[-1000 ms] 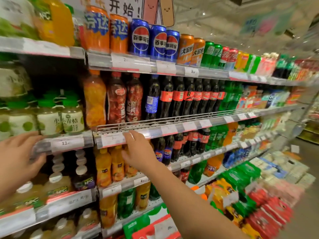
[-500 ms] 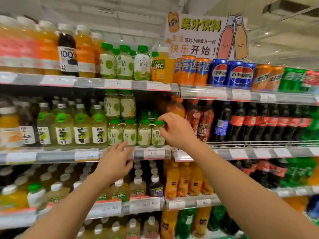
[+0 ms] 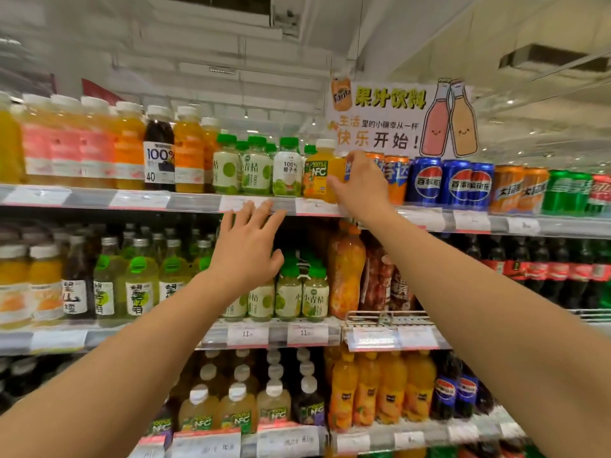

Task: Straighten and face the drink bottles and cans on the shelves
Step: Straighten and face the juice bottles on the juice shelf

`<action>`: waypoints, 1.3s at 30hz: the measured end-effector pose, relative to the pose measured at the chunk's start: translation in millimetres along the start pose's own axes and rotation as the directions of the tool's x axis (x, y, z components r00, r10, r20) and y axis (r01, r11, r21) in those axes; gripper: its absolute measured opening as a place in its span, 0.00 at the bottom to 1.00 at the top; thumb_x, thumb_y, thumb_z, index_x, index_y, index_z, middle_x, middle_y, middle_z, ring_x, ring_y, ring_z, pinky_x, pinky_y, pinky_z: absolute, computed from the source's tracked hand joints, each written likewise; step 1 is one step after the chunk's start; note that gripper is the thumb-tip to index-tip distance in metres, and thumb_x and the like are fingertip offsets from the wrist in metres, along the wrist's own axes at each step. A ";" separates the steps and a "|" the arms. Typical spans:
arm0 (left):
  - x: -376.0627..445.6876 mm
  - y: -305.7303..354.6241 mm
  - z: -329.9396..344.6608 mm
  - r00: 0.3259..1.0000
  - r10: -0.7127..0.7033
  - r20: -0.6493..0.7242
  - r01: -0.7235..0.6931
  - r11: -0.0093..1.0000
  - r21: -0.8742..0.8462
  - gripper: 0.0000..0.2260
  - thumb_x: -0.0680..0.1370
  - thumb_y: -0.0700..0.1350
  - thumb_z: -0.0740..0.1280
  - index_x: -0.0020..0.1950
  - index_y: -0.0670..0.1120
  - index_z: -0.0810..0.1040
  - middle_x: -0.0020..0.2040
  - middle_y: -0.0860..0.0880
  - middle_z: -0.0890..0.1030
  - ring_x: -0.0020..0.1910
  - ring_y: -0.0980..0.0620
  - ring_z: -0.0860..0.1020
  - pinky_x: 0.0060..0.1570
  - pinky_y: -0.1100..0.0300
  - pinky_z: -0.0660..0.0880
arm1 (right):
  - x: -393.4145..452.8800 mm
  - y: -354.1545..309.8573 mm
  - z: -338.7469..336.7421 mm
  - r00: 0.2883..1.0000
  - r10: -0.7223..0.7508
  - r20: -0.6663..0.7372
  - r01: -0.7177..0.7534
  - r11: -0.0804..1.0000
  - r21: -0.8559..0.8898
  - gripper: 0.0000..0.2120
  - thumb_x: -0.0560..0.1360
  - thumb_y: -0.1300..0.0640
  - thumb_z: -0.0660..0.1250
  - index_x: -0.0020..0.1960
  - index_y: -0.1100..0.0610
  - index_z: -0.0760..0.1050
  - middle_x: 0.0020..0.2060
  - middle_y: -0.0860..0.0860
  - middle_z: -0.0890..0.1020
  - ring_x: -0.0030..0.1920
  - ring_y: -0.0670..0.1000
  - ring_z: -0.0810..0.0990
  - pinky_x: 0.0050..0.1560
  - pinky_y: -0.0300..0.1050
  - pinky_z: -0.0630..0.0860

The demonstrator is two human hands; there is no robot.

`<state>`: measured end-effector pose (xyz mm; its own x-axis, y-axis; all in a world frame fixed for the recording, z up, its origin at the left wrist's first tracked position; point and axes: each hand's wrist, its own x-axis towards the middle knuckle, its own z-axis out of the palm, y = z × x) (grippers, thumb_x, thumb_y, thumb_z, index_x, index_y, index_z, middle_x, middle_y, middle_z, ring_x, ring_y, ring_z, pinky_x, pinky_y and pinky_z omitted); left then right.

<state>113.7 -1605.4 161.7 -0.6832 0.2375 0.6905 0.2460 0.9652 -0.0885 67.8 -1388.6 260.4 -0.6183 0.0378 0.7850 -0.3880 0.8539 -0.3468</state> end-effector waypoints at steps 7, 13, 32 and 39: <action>0.0 -7.0 8.9 0.998 0.020 -0.065 -0.017 0.999 0.050 0.34 0.76 0.57 0.65 0.80 0.55 0.58 0.80 0.47 0.62 0.79 0.40 0.59 0.76 0.38 0.54 | 23.3 -13.3 14.6 0.970 0.198 0.140 -0.210 0.974 0.081 0.38 0.76 0.41 0.71 0.75 0.61 0.60 0.64 0.59 0.77 0.64 0.61 0.76 0.58 0.53 0.75; 2.1 -10.2 11.2 0.997 0.034 -0.074 -0.031 0.999 0.034 0.34 0.75 0.56 0.66 0.79 0.54 0.60 0.79 0.46 0.64 0.77 0.40 0.61 0.76 0.35 0.55 | 18.3 -11.6 21.3 0.973 0.220 0.065 -0.227 0.966 0.120 0.30 0.74 0.44 0.73 0.66 0.59 0.66 0.54 0.57 0.79 0.56 0.59 0.78 0.47 0.49 0.71; -40.4 60.8 19.4 0.993 -0.015 -0.118 0.003 0.996 -0.094 0.35 0.71 0.51 0.76 0.76 0.48 0.68 0.77 0.40 0.67 0.74 0.33 0.63 0.68 0.32 0.61 | -168.5 0.0 -75.9 0.944 0.301 0.133 -0.328 0.833 0.446 0.29 0.73 0.51 0.77 0.65 0.55 0.64 0.49 0.49 0.78 0.52 0.55 0.80 0.55 0.55 0.79; -95.6 91.3 7.7 0.993 0.113 -0.031 -0.117 0.980 -0.163 0.34 0.70 0.50 0.76 0.74 0.47 0.70 0.76 0.39 0.68 0.73 0.33 0.65 0.70 0.34 0.63 | -231.4 6.4 -109.7 0.898 0.395 0.191 -0.436 0.749 0.499 0.33 0.69 0.47 0.78 0.66 0.50 0.63 0.52 0.51 0.80 0.51 0.53 0.81 0.54 0.58 0.81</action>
<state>196.2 -1539.1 82.1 -0.6291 0.3416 0.6982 0.4330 0.9000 -0.0501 283.4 -1334.9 132.9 -0.8395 0.2725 0.4701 -0.3621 0.3643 -0.8580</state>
